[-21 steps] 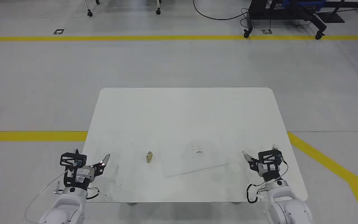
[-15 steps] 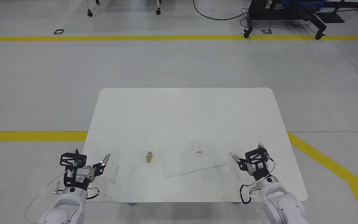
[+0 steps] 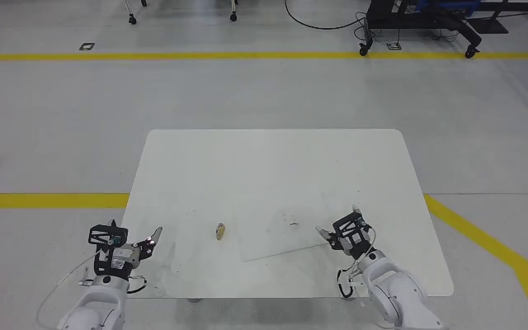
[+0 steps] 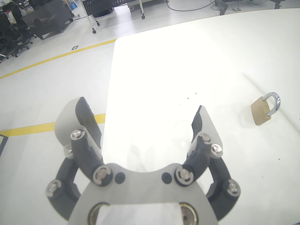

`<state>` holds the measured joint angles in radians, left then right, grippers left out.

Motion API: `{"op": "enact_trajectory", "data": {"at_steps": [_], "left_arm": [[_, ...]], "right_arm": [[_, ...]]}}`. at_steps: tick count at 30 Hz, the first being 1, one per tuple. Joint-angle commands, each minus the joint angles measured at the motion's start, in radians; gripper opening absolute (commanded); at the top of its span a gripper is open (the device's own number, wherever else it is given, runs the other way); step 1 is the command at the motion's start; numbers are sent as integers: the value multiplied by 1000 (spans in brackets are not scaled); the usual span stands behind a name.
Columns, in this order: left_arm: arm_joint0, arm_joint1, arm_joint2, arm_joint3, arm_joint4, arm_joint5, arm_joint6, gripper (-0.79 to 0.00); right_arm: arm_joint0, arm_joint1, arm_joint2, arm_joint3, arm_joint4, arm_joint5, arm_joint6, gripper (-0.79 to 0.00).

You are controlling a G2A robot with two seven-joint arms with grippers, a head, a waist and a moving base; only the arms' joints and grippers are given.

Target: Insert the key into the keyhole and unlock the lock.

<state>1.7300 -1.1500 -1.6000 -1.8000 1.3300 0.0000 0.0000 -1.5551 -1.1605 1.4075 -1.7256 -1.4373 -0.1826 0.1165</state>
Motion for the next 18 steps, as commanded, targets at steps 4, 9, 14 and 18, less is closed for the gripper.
{"op": "enact_trajectory", "data": {"at_steps": [4, 9, 14, 18], "left_arm": [[0, 0, 0, 0, 0, 0, 0, 0], [0, 0, 0, 0, 0, 0, 0, 0], [0, 0, 0, 0, 0, 0, 0, 0], [0, 0, 0, 0, 0, 0, 0, 0]], "right_arm": [[25, 1, -35, 17, 0, -113, -21, 0], [58, 8, -62, 21, -6, -296, -28, 0], [108, 6, -98, 40, -35, -308, 34, -366], [169, 3, -137, 79, -40, -362, 104, -277]]}}
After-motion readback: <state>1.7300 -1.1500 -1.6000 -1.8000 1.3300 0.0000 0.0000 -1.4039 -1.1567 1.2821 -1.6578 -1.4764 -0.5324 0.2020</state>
